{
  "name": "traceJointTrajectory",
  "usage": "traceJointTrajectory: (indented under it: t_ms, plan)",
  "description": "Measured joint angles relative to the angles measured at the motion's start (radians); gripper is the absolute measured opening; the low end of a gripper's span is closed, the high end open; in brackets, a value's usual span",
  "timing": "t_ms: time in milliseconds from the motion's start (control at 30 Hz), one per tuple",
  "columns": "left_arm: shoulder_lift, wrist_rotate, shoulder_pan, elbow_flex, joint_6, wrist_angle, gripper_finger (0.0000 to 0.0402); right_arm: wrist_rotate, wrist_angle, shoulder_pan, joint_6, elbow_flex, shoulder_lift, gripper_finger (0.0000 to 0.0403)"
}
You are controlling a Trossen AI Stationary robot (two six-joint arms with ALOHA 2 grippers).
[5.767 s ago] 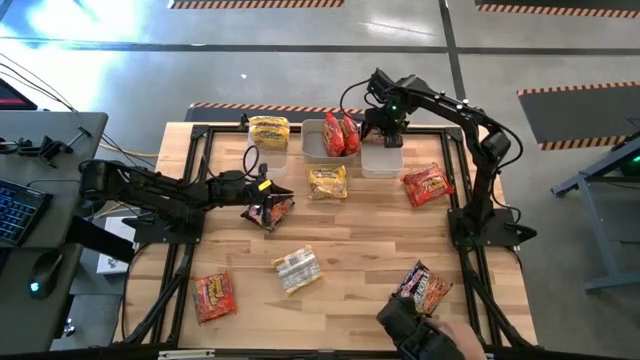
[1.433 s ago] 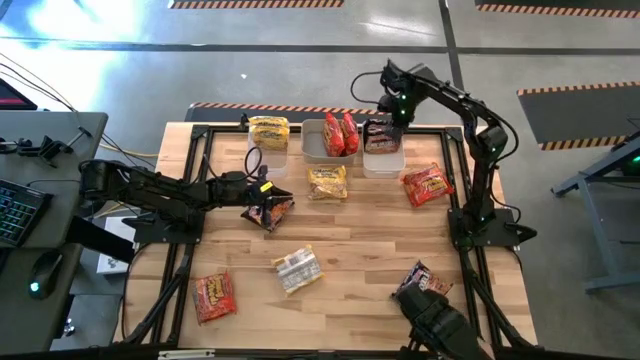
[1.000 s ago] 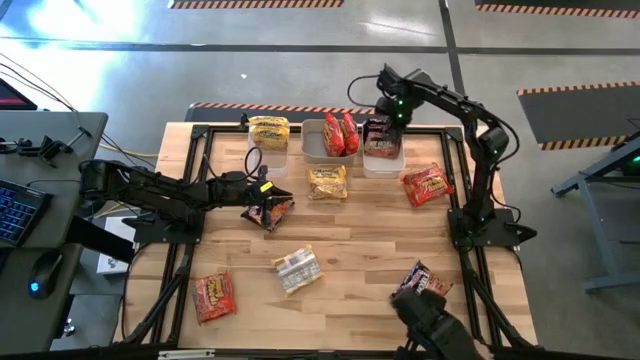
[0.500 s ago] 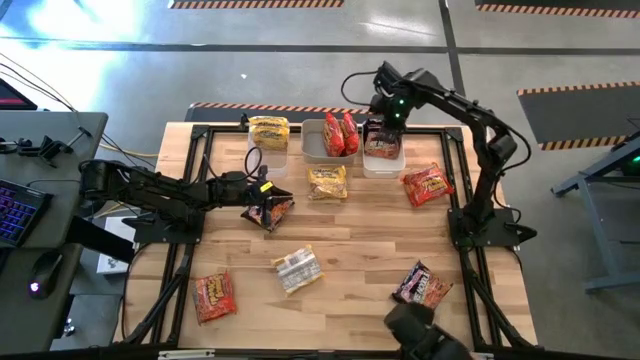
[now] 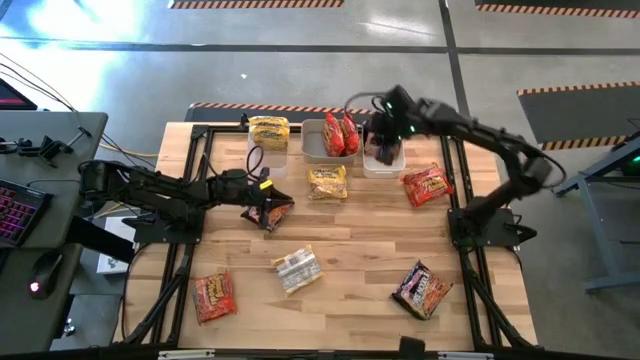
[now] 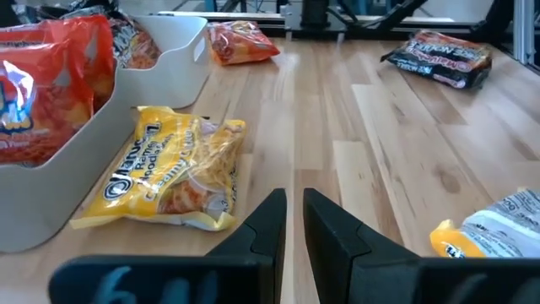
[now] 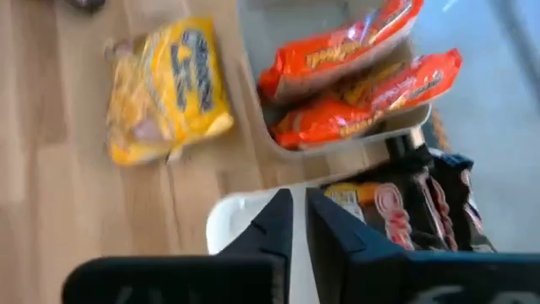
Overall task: Sort Maruchan noodles
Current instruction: Put the top yellow noodle pack into the transparent bin
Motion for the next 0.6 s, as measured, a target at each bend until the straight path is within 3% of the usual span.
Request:
traceJointTrajectory:
  t_ms: [200, 333, 433, 600]
  plan:
    - [0.0, -0.009, 0.002, 0.041, -0.049, -0.078, 0.0035, 0.016, 0.575, 0.105, 0.175, -0.454, -0.229, 0.0004]
    - [0.018, -0.029, -0.015, 0.092, -0.06, -0.167, 0.0042, 0.016, 0.919, 0.19, 0.265, -0.668, -0.305, 0.0005]
    - [0.058, -0.054, -0.03, 0.127, -0.084, -0.184, 0.0058, 0.016, 1.044, 0.238, 0.309, -0.755, -0.322, 0.0001]
    - [0.174, -0.115, -0.053, 0.205, -0.086, -0.184, 0.0098, 0.071, 1.064, 0.293, 0.378, -0.801, -0.322, 0.0002]
